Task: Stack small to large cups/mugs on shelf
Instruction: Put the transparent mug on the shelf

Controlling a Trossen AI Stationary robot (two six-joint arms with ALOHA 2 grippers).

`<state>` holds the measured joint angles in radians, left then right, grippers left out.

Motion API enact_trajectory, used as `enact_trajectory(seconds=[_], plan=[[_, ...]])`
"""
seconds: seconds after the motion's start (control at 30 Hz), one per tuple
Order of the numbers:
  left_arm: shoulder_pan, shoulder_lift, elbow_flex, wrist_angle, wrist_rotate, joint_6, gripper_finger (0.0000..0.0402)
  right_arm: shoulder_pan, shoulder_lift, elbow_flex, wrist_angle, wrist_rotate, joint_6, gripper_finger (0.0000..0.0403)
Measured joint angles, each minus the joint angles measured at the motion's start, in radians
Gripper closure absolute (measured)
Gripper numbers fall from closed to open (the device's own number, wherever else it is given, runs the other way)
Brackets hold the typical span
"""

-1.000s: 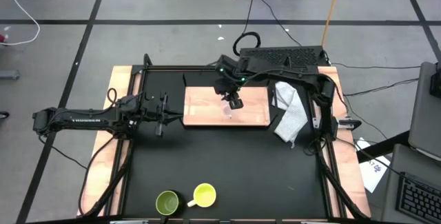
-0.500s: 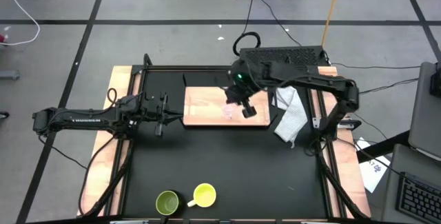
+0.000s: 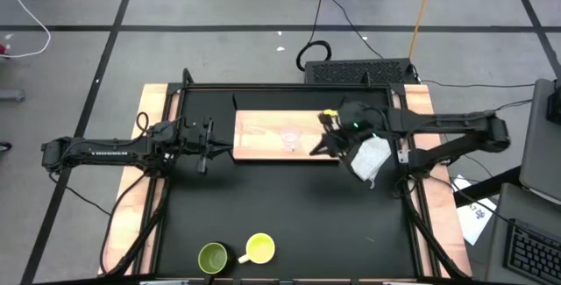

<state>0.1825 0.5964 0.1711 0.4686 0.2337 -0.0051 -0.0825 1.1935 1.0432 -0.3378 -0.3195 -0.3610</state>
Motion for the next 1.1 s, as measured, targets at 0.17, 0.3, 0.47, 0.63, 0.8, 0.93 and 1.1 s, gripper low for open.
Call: enact_trajectory(seconds=[0.17,0.3,0.47,0.63,0.8,0.93,1.1], plan=[[0.000,0.000,0.000,0.000,0.000,0.000,0.0369,0.094,-0.128,-0.199,0.187,0.000,0.044,0.0402],[0.000,0.000,0.000,0.000,0.000,0.000,0.0369,0.148,-0.197,-0.295,0.263,0.033,0.092,0.0403],[0.000,0.000,0.000,0.000,0.000,0.000,0.0369,0.185,-0.246,-0.361,0.265,0.081,0.163,0.0403],[0.000,0.000,0.000,0.000,0.000,0.000,0.0369,0.197,-0.290,-0.451,0.340,0.081,0.224,0.0403],[0.000,0.000,0.000,0.000,0.000,0.000,0.0369,0.196,-0.346,-0.539,0.425,0.083,0.249,0.0403],[0.000,0.000,0.000,0.000,0.000,0.000,0.0369,0.202,-0.382,-0.597,0.520,0.082,0.268,0.0403],[0.000,0.000,0.000,0.000,0.000,0.000,0.0369,0.203,-0.399,-0.687,0.645,0.081,0.294,0.0403]])
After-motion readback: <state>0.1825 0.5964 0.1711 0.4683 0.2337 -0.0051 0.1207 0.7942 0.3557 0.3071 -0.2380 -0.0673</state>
